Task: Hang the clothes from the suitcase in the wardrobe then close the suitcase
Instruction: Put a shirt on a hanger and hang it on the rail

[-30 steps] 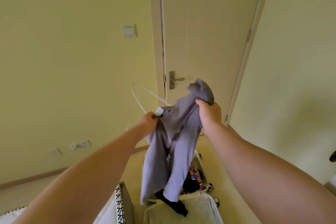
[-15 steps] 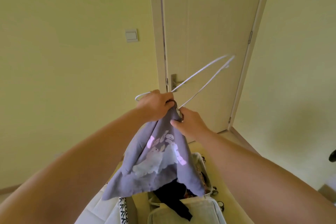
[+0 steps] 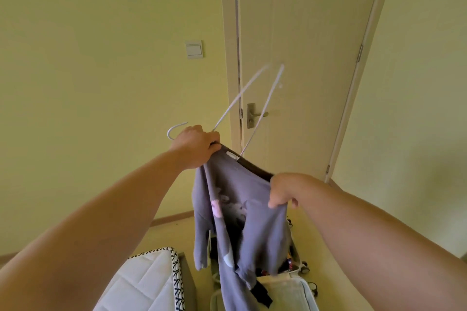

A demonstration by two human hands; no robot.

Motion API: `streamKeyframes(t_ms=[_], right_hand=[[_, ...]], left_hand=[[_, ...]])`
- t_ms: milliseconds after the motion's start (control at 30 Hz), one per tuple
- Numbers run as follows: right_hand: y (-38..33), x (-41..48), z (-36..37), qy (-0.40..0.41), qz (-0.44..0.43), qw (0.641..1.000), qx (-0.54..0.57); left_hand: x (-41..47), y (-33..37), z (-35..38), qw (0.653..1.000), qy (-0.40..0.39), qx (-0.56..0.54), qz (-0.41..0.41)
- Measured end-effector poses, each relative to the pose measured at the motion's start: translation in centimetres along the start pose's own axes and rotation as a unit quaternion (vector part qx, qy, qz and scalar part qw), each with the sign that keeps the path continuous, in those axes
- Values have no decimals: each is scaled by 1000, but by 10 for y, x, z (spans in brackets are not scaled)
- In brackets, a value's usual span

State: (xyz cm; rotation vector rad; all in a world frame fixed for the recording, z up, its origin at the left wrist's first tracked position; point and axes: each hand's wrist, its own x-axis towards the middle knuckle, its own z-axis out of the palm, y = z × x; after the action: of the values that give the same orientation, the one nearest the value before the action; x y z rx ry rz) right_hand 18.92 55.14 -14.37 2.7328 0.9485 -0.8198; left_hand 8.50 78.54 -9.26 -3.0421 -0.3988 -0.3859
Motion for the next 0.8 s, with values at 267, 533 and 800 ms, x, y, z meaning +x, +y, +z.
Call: streamKeyframes(t_ms=[267, 533, 800], right_hand=[[10, 5, -16, 144, 7, 966, 213], [27, 13, -16, 278, 105, 807, 510], [19, 17, -14, 391, -12, 755, 526]], left_hand=[[-8, -12, 16, 981, -38, 177, 66], [-8, -2, 25, 985, -50, 140, 87], [0, -4, 34, 965, -75, 194, 163]])
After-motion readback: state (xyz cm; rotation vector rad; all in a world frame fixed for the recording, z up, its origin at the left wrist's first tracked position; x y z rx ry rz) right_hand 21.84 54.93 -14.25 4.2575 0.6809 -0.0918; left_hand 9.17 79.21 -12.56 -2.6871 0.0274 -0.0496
